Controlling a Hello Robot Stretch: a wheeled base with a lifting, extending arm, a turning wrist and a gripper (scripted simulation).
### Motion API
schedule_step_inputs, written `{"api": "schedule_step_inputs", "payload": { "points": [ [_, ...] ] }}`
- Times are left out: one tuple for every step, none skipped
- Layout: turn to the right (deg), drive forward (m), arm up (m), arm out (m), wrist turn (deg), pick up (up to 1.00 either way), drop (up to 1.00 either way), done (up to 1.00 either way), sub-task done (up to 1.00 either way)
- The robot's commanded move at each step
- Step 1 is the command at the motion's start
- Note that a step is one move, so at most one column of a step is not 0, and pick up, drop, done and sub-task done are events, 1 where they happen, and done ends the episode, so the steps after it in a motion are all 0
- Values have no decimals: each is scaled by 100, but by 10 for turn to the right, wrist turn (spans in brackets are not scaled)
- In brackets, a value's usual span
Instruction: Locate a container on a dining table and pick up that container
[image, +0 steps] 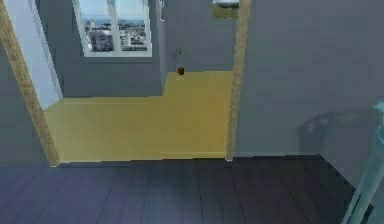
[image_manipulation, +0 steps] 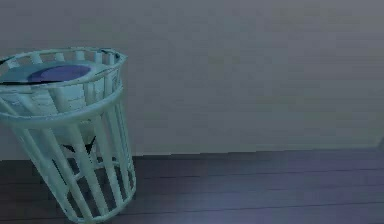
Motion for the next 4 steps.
{"api": "schedule_step_inputs", "payload": {
  "points": [
    [-30,0,0,0,0,0,0,0,0],
    [0,100,0,0,0,0,0,0,0],
    [0,100,0,0,0,0,0,0,0],
    [-60,0,0,0,0,0,0,0,0]
  ]
}}
